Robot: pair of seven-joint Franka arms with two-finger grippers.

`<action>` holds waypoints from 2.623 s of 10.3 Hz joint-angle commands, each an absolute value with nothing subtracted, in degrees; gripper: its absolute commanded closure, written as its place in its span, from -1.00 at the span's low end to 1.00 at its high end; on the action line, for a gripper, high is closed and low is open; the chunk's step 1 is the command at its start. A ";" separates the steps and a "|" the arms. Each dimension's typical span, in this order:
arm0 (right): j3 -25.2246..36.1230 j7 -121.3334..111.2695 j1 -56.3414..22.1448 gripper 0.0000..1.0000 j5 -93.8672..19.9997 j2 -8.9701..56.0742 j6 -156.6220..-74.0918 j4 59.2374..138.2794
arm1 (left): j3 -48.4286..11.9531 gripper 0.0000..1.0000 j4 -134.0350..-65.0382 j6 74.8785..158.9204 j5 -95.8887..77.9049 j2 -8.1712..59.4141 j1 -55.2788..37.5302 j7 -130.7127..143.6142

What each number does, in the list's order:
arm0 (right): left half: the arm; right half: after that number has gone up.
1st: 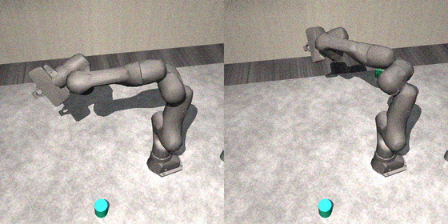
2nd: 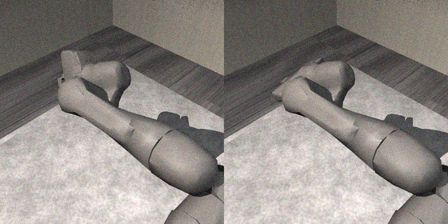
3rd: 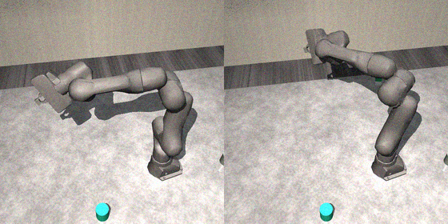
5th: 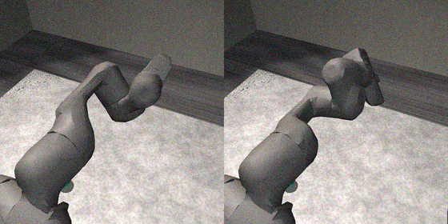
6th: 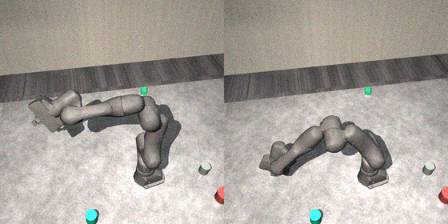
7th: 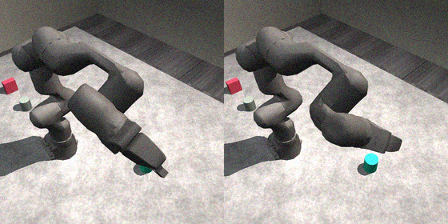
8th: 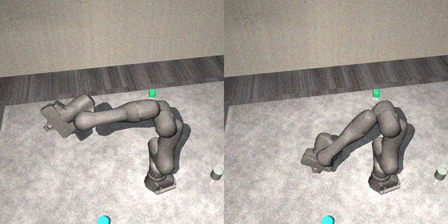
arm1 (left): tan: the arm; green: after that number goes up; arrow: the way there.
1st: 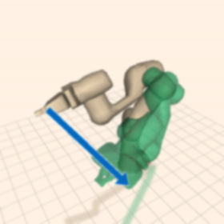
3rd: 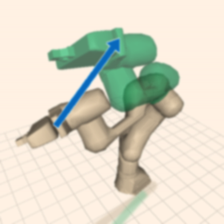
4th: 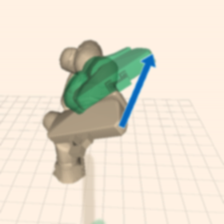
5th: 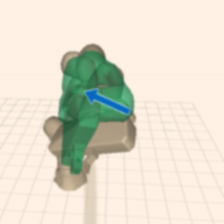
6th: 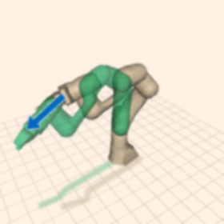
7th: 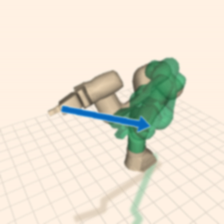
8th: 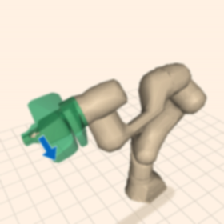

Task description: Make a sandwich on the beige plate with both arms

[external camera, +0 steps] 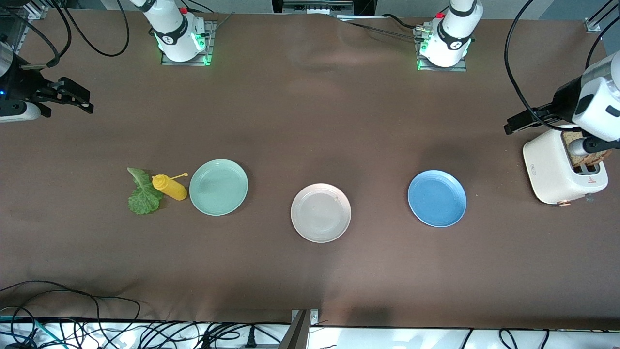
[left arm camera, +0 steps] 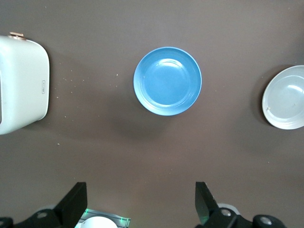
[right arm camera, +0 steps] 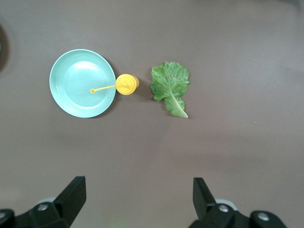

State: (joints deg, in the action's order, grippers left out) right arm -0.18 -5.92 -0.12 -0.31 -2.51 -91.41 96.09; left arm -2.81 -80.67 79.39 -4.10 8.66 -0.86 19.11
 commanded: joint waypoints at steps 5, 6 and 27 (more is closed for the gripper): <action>1.06 -5.54 0.18 -1.00 -0.45 -2.37 -89.39 93.17 | -3.08 -1.00 -80.16 78.40 -2.55 9.75 -2.45 17.84; 0.62 -5.45 -0.09 -1.00 0.60 -2.37 -88.78 92.99 | -3.08 -1.00 -79.98 78.40 -1.68 10.28 -2.11 17.84; 1.32 -5.36 0.17 -1.00 0.26 -2.28 -88.16 92.72 | -3.16 -1.00 -80.60 78.66 -1.32 12.04 -2.46 16.44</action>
State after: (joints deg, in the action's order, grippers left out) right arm 1.34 -5.86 -0.09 -0.07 -2.53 -89.49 94.17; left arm -3.10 -80.71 79.03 -3.16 11.79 -2.16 17.62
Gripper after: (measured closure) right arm 0.000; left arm 0.000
